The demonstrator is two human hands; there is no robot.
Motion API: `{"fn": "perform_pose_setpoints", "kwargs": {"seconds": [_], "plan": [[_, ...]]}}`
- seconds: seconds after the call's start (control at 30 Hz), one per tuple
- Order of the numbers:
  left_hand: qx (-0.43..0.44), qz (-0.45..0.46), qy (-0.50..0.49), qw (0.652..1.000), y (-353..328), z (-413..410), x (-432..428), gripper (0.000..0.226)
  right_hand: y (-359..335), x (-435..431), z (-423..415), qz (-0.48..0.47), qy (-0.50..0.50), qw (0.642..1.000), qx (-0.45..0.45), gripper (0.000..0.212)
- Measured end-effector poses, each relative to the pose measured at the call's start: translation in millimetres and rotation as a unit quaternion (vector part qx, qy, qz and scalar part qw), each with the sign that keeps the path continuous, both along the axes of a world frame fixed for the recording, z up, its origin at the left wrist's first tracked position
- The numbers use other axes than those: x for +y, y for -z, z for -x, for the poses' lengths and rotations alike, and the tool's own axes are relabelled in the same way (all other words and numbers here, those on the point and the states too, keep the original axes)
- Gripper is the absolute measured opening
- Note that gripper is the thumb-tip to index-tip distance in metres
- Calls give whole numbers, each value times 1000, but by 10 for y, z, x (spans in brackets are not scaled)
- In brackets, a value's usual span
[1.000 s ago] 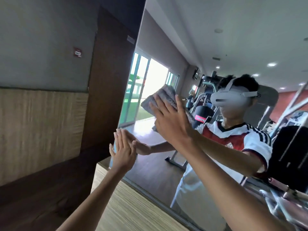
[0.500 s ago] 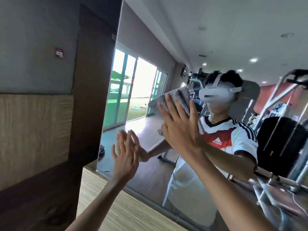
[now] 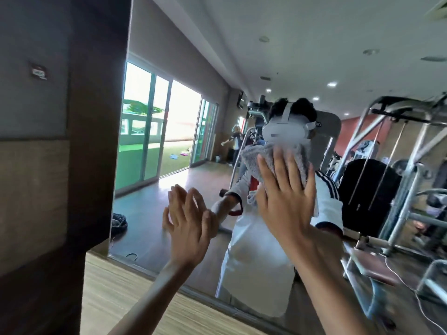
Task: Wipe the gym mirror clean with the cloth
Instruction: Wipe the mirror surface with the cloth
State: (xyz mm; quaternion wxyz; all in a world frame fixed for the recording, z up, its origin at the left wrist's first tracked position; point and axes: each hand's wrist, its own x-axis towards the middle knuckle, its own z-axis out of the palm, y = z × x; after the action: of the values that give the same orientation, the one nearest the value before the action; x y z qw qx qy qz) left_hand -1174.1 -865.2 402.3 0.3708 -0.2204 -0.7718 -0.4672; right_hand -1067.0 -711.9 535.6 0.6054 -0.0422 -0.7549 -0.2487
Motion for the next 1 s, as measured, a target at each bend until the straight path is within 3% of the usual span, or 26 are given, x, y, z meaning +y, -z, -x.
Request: {"fn": "perform_pose_setpoints", "kwargs": {"seconds": [0.07, 0.17, 0.23, 0.43, 0.53, 0.67, 0.77, 0.9, 1.0], "plan": [[9, 7, 13, 1000, -19, -95, 74, 64, 269, -73, 57, -24, -1, 999, -24, 53], [14, 21, 22, 999, 8, -94, 49, 64, 695, 180, -176, -122, 12, 984, -131, 57], [11, 35, 20, 999, 23, -67, 10, 65, 746, 490, -488, -146, 27, 979, -142, 60], [44, 19, 26, 999, -63, -246, 282, 60, 176, 493, -559, 63, 20, 997, 50, 59], [42, -13, 27, 999, -36, -399, 451, 60, 402, 309, -362, 37, 3, 999, 16, 59], [79, 16, 11, 997, 20, -505, 583, 59, 871, 800, -882, -47, 28, 994, -93, 59], [108, 36, 15, 993, -60, -639, 670, 62, 772, 1156, -1315, -2, 67, 997, -38, 60], [157, 67, 9, 985, -258, -881, 946, 62, 157, 1157, -1174, 125, 48, 989, 68, 56], [157, 65, 11, 985, -274, -1070, 1197, 61, 208, 955, -992, 112, 33, 991, 65, 62]]}}
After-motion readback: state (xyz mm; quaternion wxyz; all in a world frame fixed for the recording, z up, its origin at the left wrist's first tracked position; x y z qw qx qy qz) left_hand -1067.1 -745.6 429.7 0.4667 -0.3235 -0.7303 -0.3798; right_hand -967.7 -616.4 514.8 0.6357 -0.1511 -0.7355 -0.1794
